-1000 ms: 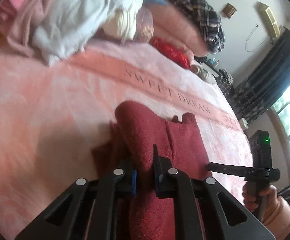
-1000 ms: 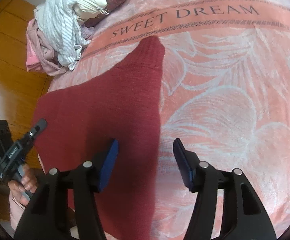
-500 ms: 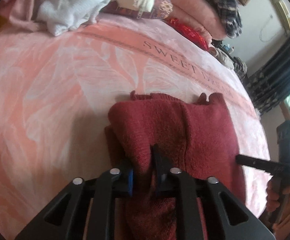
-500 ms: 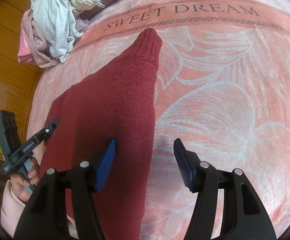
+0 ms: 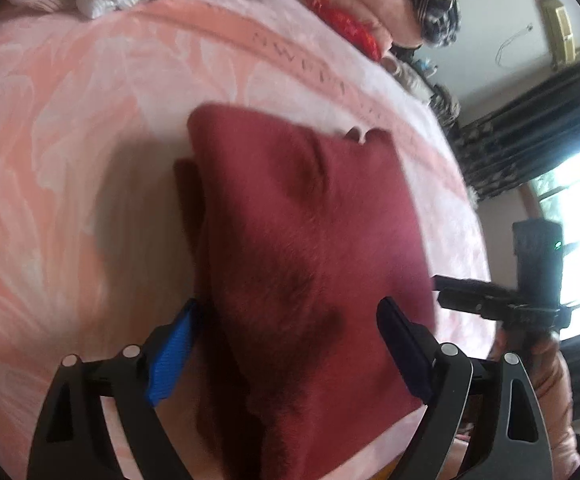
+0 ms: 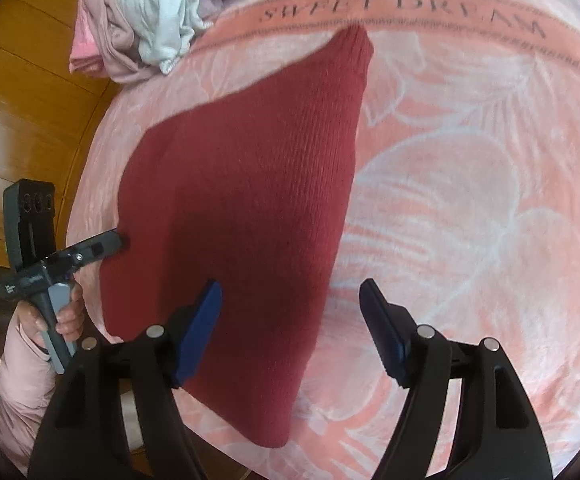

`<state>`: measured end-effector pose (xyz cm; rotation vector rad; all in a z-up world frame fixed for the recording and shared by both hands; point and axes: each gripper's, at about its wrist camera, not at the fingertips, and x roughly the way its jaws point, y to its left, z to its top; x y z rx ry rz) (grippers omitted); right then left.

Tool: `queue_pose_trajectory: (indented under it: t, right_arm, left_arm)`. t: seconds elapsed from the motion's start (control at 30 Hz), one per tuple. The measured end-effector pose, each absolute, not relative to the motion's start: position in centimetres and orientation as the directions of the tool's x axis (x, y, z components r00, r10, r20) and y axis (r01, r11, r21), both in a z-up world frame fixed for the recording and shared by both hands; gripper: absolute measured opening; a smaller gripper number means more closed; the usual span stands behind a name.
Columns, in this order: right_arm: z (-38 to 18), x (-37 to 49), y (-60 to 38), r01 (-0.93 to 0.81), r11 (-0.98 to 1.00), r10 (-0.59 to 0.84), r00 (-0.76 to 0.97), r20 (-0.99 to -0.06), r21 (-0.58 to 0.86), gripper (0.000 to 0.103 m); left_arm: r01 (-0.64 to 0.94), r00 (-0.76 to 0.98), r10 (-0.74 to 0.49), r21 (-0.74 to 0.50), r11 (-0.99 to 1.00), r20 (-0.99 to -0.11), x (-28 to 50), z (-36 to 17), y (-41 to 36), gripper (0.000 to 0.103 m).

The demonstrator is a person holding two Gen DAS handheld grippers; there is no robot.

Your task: Fold small clothes

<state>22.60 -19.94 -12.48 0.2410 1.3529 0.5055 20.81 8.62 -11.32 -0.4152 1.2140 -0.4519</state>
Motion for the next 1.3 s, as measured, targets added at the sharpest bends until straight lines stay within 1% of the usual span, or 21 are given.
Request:
queue_pose_trajectory:
  t: [0.17, 0.33, 0.47, 0.53, 0.6, 0.63, 0.67, 0.7, 0.73, 0.77, 0.8, 0.87, 0.9, 1.07, 1.3]
  right_arm:
    - [-13.4, 22.8, -19.0, -0.201, 0.866, 0.485, 0.111, -0.867, 0.458, 0.071]
    - [-14.2, 23.3, -18.3, -0.192, 0.859, 0.499, 0.101, -0.861, 0.475, 0.071]
    - [-14.9, 23.8, -18.1, -0.175, 0.848, 0.520, 0.088, -0.850, 0.500, 0.072]
    - [-15.4, 24.1, -18.1, -0.161, 0.838, 0.539, 0.082, -0.839, 0.522, 0.072]
    - [-15.8, 24.2, -17.9, -0.154, 0.822, 0.563, 0.074, -0.823, 0.548, 0.068]
    - [-16.0, 24.2, -17.9, -0.149, 0.811, 0.579, 0.073, -0.812, 0.565, 0.063]
    - [-16.0, 24.1, -17.9, -0.146, 0.808, 0.584, 0.076, -0.808, 0.571, 0.059]
    - [-15.8, 24.0, -17.9, -0.154, 0.808, 0.584, 0.084, -0.807, 0.569, 0.056]
    - [-15.6, 23.9, -17.8, -0.164, 0.807, 0.585, 0.092, -0.806, 0.567, 0.051]
    - [-15.4, 23.8, -17.8, -0.169, 0.806, 0.587, 0.099, -0.803, 0.568, 0.046]
    - [-15.2, 23.6, -17.8, -0.174, 0.803, 0.590, 0.106, -0.800, 0.570, 0.044]
    - [-14.6, 23.2, -18.0, -0.187, 0.798, 0.597, 0.118, -0.794, 0.573, 0.038]
    - [-14.4, 23.0, -18.1, -0.193, 0.796, 0.600, 0.122, -0.791, 0.574, 0.037]
    - [-12.3, 22.2, -19.6, -0.224, 0.791, 0.605, 0.155, -0.781, 0.569, 0.034]
    - [-7.9, 20.4, -26.2, -0.225, 0.796, 0.605, 0.260, -0.753, 0.562, 0.034]
  left_arm:
    - [0.115, 0.267, -0.536, -0.526, 0.843, -0.801, 21.0, -12.1, 7.6, 0.090]
    - [0.121, 0.247, -0.534, -0.521, 0.845, -0.808, 21.3, -13.2, 7.0, 0.093]
    - [0.108, 0.216, -0.560, -0.551, 0.828, -0.800, 22.2, -14.4, 6.8, 0.098]
    - [0.100, 0.183, -0.580, -0.572, 0.814, -0.793, 22.7, -15.2, 6.9, 0.099]
    - [0.099, 0.184, -0.592, -0.584, 0.806, -0.785, 22.6, -15.6, 6.9, 0.099]
    - [0.111, 0.189, -0.593, -0.583, 0.805, -0.783, 22.5, -15.6, 6.8, 0.099]
    - [0.127, 0.194, -0.587, -0.573, 0.810, -0.786, 22.4, -15.6, 6.7, 0.095]
    - [0.139, 0.197, -0.583, -0.566, 0.812, -0.788, 22.3, -15.5, 6.6, 0.086]
    - [0.139, 0.198, -0.597, -0.580, 0.802, -0.778, 22.1, -15.5, 6.6, 0.081]
    - [0.131, 0.198, -0.608, -0.594, 0.794, -0.769, 22.1, -15.5, 6.7, 0.072]
    - [0.123, 0.197, -0.621, -0.609, 0.783, -0.759, 22.1, -15.5, 6.7, 0.064]
    - [0.124, 0.205, -0.630, -0.619, 0.776, -0.749, 21.8, -15.3, 6.5, 0.060]
    - [0.126, 0.214, -0.633, -0.622, 0.773, -0.744, 21.6, -15.1, 6.4, 0.057]
    - [0.145, 0.254, -0.651, -0.637, 0.757, -0.716, 20.6, -14.1, 5.5, 0.050]
    - [0.243, 0.300, -0.683, -0.639, 0.730, -0.666, 20.1, -10.5, -0.6, 0.048]
